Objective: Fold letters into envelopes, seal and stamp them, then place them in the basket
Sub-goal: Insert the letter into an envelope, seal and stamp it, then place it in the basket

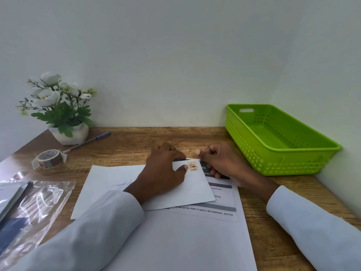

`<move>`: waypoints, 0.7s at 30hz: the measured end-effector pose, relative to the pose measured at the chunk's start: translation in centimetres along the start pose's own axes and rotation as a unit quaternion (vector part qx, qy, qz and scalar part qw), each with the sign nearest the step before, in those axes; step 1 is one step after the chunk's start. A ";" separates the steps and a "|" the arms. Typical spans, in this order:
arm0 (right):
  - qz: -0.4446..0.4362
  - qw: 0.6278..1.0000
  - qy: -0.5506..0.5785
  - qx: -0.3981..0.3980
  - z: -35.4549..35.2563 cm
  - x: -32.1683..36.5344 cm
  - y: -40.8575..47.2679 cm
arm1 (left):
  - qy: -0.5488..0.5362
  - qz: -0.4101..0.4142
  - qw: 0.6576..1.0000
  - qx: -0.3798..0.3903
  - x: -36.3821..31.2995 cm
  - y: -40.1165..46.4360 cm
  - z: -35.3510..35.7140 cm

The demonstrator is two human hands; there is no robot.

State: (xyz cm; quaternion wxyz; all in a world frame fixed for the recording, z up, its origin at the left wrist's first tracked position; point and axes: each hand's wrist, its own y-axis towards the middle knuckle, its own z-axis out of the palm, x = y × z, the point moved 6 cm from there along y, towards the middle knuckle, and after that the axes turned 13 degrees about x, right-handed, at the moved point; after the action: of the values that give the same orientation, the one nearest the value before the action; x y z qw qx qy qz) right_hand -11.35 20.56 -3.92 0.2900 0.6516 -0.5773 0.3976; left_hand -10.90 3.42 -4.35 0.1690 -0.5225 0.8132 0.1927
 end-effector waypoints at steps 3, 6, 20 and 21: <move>0.001 0.999 0.031 0.013 0.0 0.1 -0.7 | 0.007 -0.029 1.000 0.001 0.3 -0.1 -0.4; 0.003 0.998 0.064 0.014 -0.1 0.3 -1.3 | -0.009 -0.014 1.000 0.001 0.3 0.0 -1.3; -0.181 0.911 0.356 0.104 -0.3 9.3 -5.6 | -0.311 0.097 0.932 -0.157 -8.3 -0.2 -19.1; -0.197 0.913 0.349 0.072 -1.3 9.8 -5.7 | -0.340 0.110 0.921 -0.155 -9.0 0.0 -19.7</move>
State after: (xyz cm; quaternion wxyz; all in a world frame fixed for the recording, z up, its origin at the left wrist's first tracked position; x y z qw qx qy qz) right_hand -5.78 17.51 5.61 0.4977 0.5908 -0.2691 0.5751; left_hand -8.79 0.79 17.05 0.3301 -0.3529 0.7192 0.4993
